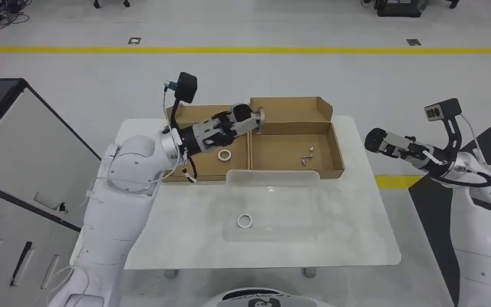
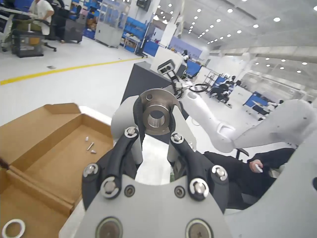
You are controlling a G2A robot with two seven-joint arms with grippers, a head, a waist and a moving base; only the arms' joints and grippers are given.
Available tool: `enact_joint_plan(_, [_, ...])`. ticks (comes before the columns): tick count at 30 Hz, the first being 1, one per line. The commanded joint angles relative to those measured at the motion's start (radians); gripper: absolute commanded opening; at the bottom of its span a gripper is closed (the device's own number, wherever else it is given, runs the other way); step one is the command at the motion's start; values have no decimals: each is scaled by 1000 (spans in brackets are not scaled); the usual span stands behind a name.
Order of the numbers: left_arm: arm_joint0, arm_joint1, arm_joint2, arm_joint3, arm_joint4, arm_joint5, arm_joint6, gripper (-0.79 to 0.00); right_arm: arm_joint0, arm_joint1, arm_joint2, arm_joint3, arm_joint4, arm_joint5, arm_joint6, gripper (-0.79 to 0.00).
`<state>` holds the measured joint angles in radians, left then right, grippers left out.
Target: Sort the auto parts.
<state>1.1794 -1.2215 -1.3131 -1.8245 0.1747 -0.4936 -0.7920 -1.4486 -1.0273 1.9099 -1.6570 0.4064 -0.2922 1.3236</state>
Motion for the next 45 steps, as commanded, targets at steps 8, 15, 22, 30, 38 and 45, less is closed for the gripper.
enact_joint_plan(8, [-72,15,28,73,320,64,-76,-785,0,0,0,0,0,0,0,0])
enact_joint_plan(15, [-171,14,105,195,480,103,-109,-785,0,0,0,0,0,0,0,0])
enact_joint_plan(22, [-269,-3,218,371,597,147,-93,-785,0,0,0,0,0,0,0,0])
enact_joint_plan(30, [-325,-13,272,494,669,194,-99,-785,0,0,0,0,0,0,0,0])
enact_joint_plan(38, [-317,-11,270,491,679,238,-125,-785,0,0,0,0,0,0,0,0])
enact_joint_plan(45, [-304,-10,270,493,682,248,-118,-785,0,0,0,0,0,0,0,0])
